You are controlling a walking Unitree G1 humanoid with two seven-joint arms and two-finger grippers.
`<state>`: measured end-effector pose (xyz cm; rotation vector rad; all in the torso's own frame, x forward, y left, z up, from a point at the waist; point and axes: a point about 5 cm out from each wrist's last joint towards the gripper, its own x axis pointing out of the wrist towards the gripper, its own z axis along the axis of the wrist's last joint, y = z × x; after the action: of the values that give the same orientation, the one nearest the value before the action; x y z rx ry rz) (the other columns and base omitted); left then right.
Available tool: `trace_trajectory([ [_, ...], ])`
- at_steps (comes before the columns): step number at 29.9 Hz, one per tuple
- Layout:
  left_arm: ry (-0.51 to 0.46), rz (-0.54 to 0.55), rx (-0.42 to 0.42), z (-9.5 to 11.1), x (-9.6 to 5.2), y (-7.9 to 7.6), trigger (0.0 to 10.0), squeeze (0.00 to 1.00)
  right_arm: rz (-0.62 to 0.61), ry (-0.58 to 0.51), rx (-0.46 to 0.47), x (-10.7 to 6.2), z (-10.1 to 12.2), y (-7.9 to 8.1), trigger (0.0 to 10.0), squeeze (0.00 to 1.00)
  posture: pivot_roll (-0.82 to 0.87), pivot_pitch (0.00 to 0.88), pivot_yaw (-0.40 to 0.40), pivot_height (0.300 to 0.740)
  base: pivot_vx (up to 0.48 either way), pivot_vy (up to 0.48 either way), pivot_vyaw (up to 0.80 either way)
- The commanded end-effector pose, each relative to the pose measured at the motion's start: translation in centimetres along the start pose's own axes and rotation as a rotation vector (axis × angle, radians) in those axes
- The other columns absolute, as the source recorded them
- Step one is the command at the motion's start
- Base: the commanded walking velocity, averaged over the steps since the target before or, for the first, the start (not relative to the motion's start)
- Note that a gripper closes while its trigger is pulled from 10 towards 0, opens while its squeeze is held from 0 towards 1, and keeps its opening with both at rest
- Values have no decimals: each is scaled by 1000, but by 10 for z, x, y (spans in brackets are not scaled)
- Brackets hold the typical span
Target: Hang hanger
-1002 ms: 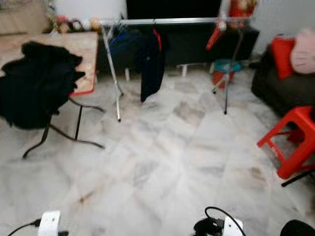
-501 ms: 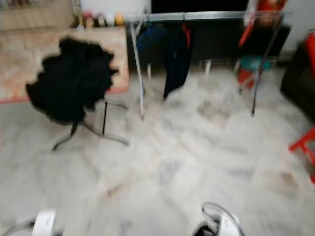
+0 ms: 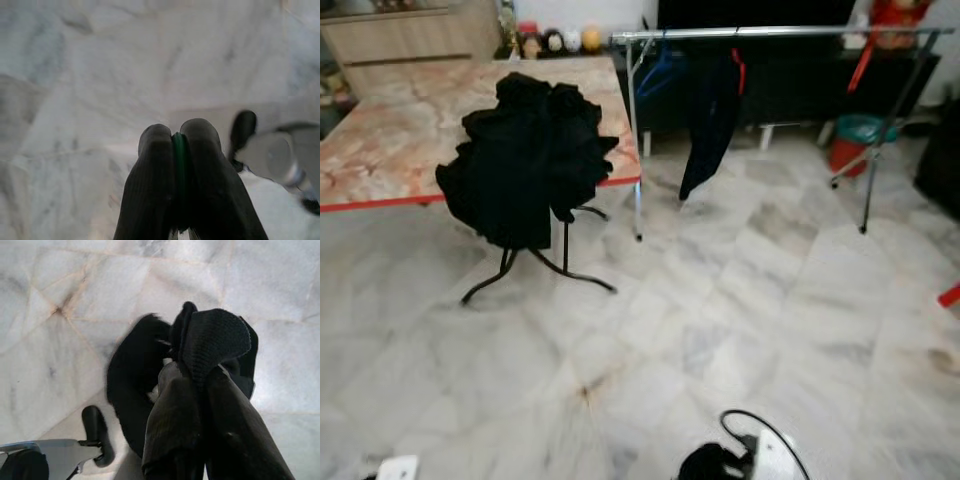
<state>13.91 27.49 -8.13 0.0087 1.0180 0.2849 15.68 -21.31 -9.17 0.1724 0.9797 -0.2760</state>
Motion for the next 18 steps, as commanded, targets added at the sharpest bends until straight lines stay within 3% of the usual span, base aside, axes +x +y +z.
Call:
trace_trajectory([
  [1,6,-4,-2,1,0,-2,10000,0,-24,-2,5,-1,0,-9,10000,0,64,0,31,740,0,356,0],
  [18,-9,-15,-15,5,2,-9,10000,0,-12,-7,-13,0,3,-8,10000,0,83,0,17,740,0,358,0],
])
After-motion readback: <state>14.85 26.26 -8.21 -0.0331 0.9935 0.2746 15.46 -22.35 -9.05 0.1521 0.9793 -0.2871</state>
